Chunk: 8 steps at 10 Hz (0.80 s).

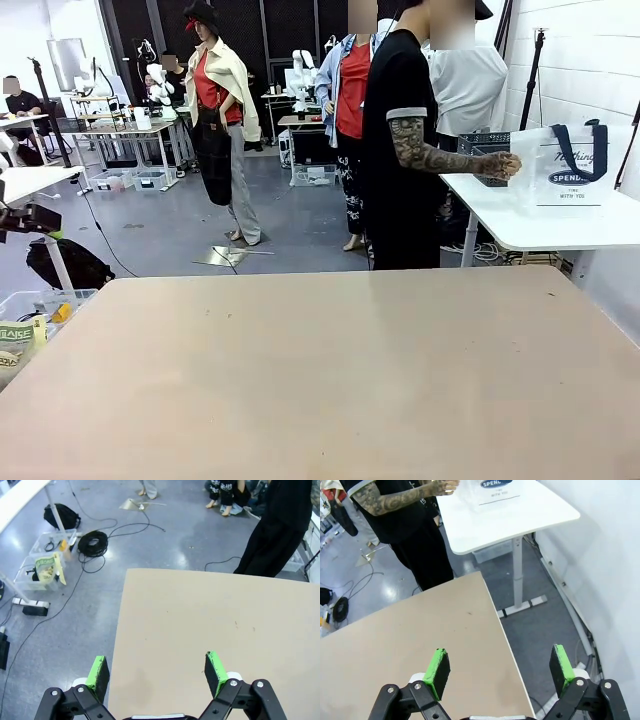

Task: Transfer purchased items from the store into the shopping bag.
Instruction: Open the Reusable shopping bag in the center of the table.

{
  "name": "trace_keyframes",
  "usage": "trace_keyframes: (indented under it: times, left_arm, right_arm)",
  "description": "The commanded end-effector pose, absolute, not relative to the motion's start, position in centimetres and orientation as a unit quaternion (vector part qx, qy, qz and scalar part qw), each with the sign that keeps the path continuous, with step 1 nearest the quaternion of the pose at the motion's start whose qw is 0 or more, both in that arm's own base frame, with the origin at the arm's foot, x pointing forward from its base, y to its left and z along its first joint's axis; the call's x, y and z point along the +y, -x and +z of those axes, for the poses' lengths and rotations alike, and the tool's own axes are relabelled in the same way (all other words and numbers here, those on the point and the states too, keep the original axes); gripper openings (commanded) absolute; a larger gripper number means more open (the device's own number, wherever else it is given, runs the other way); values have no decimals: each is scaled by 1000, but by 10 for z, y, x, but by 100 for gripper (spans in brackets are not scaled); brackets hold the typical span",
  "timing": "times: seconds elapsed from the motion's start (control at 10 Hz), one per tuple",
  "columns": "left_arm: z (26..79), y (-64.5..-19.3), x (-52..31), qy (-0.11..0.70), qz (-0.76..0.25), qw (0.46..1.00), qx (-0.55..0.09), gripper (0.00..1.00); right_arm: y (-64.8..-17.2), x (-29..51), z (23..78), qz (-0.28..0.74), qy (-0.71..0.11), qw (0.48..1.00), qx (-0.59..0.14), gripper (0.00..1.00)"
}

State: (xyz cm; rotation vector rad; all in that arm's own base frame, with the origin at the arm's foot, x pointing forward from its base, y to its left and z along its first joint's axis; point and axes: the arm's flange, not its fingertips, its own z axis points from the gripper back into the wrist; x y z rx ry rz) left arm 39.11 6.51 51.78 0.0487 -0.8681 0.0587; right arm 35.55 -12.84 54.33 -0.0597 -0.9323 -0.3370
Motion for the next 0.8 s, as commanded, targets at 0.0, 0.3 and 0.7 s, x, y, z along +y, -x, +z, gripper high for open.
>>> trace_keyframes:
  times: [0.0,0.3,0.7]
  left_arm:
    - [519,-389,68,-33,28,909,-415,100]
    - [519,-389,68,-33,28,909,-415,100]
    - [519,-389,68,-33,28,909,-415,100]
  right_arm:
    - [-355,-127,541,-160,36,883,-439,100]
    - [-355,-127,541,-160,36,883,-439,100]
    - [-355,-127,541,-160,36,883,-439,100]
